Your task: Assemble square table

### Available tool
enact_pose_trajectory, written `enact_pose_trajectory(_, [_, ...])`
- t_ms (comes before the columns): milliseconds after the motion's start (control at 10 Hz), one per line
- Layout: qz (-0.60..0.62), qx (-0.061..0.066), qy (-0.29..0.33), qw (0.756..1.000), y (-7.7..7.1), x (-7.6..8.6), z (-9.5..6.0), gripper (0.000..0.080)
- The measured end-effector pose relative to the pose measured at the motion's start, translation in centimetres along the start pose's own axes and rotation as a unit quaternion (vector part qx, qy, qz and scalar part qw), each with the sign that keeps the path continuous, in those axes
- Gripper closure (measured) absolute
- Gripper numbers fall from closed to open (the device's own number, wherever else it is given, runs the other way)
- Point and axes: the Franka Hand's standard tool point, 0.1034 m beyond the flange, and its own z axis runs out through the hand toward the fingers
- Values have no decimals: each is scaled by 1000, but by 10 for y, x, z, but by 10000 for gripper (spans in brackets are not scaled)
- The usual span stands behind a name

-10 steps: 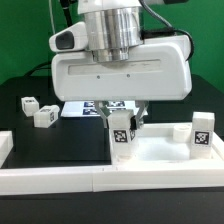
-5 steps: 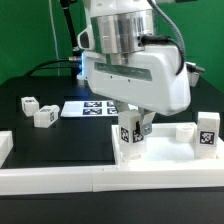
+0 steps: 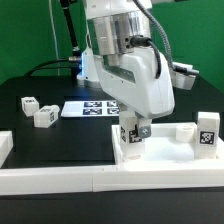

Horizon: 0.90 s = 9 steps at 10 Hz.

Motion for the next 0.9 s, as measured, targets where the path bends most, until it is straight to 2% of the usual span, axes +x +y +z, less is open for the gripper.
enact_pose_trajectory(100, [-90, -15, 8, 996, 2, -2, -1, 171])
enact_pose_trajectory(200, [-159, -21, 14, 987, 1, -5, -2, 171])
enact_pose_trajectory(300, [-175, -21, 13, 984, 2, -3, -1, 154])
enact_pose_trajectory(600, [-301, -25, 14, 953, 2, -2, -1, 150])
enact_pose_trajectory(700, [-414, -32, 36, 909, -4, -1, -4, 150])
enact_pose_trajectory(800, [-465, -24, 52, 884, -10, -2, -6, 150])
enact_pose_trajectory(900, [-527, -24, 57, 848, -13, -3, -7, 150])
